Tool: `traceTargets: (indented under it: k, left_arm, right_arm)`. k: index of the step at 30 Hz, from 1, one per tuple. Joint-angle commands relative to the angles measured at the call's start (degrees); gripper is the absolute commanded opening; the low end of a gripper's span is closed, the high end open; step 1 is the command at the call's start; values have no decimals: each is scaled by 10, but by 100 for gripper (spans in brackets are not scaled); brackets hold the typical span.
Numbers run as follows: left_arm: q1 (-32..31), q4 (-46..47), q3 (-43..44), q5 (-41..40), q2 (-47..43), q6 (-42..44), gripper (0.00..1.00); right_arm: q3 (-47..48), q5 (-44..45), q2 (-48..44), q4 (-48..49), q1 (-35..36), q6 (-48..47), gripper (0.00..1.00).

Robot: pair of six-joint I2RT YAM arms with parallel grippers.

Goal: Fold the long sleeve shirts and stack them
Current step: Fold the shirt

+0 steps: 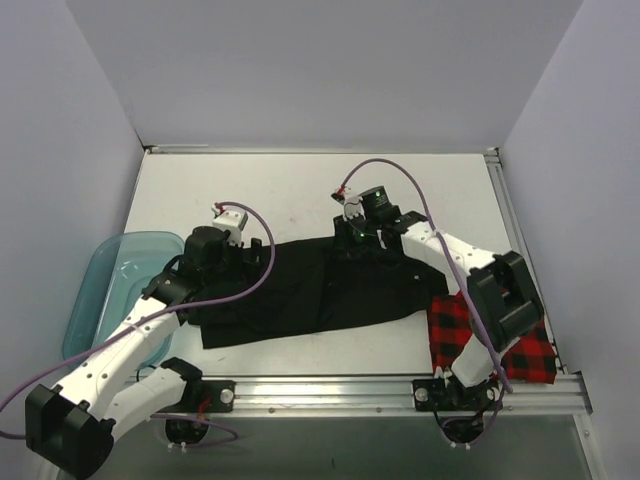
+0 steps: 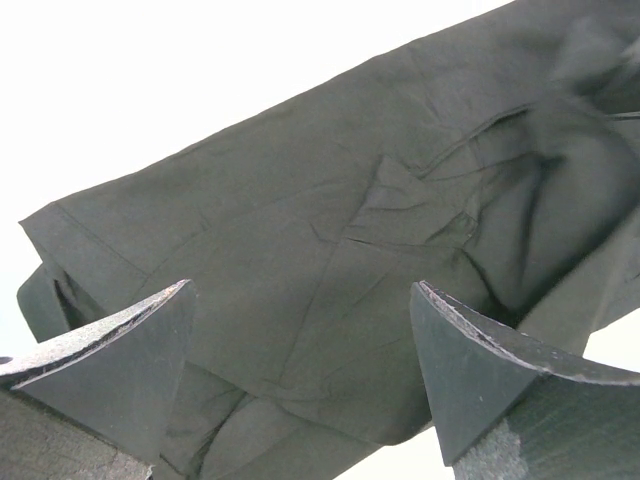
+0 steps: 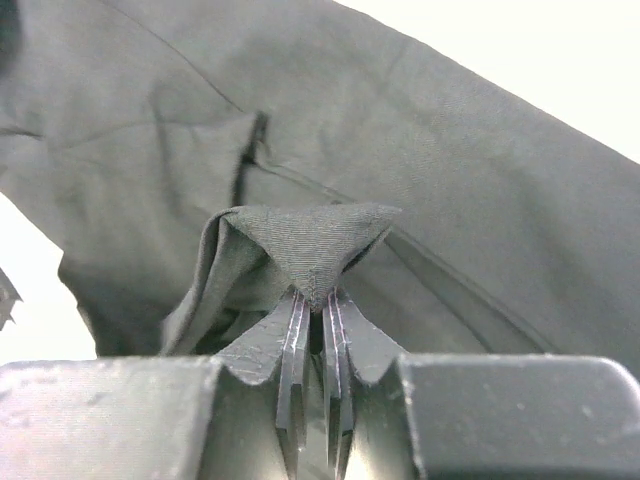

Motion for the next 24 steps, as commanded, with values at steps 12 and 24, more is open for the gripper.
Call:
traceTargets:
  k: [12,24]
  left_arm:
    - [14,0,-1,-51,-35,-10,96]
    - [14,-5,-11,-163,-55,-37,96]
  right_arm:
    - [10,107,-188,-161,48,7,0]
    - [59,240,-162,-267,153,36,0]
